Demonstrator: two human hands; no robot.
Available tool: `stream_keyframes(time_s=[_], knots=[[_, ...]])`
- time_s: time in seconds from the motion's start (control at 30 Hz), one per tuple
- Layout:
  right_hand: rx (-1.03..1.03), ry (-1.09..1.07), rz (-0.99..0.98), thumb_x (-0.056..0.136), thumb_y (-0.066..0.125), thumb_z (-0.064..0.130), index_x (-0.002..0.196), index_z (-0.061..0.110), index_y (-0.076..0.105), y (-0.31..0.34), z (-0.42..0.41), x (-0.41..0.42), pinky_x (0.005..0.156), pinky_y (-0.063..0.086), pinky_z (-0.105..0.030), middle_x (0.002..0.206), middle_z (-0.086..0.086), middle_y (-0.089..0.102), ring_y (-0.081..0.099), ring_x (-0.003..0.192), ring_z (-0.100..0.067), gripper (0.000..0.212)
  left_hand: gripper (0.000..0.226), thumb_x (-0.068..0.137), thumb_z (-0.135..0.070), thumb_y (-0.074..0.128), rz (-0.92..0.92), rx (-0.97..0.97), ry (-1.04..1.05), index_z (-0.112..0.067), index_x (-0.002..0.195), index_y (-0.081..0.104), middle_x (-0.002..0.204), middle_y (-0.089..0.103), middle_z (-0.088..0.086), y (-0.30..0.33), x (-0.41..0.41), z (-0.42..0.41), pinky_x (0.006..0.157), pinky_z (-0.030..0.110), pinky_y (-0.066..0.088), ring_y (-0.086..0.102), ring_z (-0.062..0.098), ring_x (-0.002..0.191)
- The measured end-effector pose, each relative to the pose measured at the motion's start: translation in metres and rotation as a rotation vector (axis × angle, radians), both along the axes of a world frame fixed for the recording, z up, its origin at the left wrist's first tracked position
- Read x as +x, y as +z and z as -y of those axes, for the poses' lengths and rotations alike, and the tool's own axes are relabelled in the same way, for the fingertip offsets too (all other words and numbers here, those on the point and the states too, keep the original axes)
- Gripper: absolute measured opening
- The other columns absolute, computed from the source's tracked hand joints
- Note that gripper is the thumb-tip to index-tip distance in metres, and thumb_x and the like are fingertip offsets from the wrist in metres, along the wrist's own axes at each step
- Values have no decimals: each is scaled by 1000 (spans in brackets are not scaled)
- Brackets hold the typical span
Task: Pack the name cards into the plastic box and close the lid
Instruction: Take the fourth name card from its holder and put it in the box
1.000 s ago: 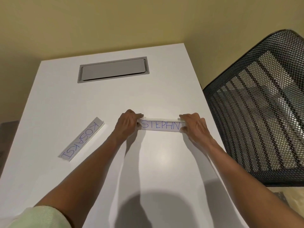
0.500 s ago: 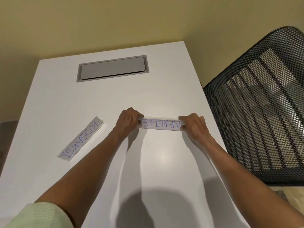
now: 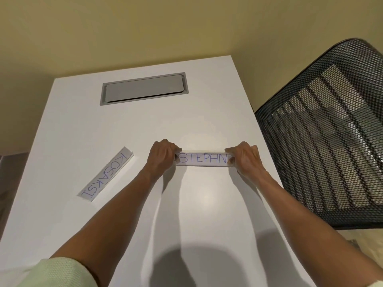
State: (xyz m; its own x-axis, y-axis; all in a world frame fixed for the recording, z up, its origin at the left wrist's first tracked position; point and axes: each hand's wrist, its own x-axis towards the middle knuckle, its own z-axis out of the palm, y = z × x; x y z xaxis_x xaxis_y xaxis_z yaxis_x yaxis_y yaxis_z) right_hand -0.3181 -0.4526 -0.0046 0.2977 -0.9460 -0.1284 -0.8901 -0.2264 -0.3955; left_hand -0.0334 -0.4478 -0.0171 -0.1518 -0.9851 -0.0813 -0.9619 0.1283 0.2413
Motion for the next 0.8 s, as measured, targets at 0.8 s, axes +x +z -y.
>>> stream_keyframes(time_s=[0.8], knots=[[-170,137,-60,89,61,16,119,16,64,85,-140,27,78,41,-37,100,-1,74,53,97,-31,30,26,73,-6,50,-18,-135,81,-9,85,73,79,77,-4,105,29,-180,66,28,43,60,25,81]])
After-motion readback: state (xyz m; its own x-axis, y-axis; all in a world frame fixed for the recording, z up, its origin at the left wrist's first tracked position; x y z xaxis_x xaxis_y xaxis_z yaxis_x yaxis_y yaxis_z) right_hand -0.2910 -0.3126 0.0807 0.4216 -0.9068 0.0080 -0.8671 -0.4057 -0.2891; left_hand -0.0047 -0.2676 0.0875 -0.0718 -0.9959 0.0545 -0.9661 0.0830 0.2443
